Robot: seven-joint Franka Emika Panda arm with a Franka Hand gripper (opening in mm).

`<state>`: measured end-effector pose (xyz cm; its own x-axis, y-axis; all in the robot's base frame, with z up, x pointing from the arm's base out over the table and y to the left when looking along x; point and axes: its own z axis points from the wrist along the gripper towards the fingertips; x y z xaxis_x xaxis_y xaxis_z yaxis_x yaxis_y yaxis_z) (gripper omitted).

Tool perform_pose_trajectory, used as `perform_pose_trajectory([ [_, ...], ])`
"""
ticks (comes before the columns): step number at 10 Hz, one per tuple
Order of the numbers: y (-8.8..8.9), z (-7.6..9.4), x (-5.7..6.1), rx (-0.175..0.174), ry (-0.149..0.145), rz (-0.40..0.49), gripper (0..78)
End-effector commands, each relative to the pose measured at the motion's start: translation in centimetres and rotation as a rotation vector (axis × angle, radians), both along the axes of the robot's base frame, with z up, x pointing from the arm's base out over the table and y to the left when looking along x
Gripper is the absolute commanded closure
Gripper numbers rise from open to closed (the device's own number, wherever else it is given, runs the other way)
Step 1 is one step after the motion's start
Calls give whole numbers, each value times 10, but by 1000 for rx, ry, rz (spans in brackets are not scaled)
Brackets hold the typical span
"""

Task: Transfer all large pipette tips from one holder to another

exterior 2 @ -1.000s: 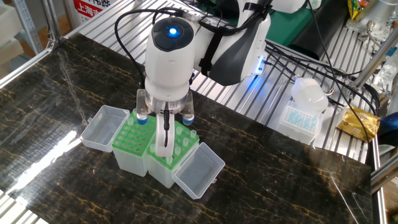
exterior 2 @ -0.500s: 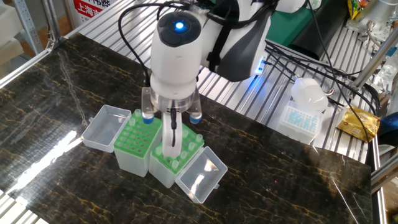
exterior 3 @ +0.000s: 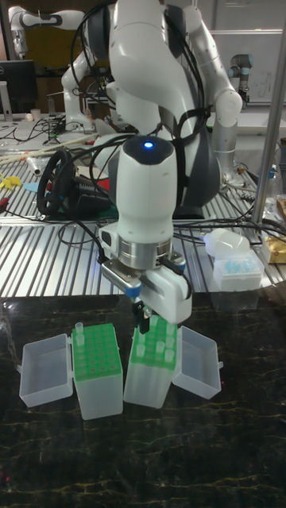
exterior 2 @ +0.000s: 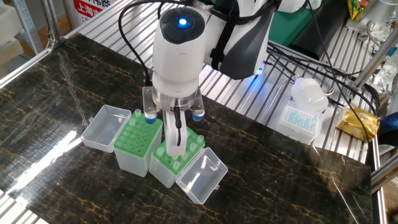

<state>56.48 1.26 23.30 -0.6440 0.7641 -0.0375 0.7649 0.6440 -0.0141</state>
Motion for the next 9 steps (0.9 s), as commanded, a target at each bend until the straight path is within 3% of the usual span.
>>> perform_pose_trajectory([
  [1,-3,18,-3,6,2,42,762],
  [9,-15,54,-12,8,5,123,762],
])
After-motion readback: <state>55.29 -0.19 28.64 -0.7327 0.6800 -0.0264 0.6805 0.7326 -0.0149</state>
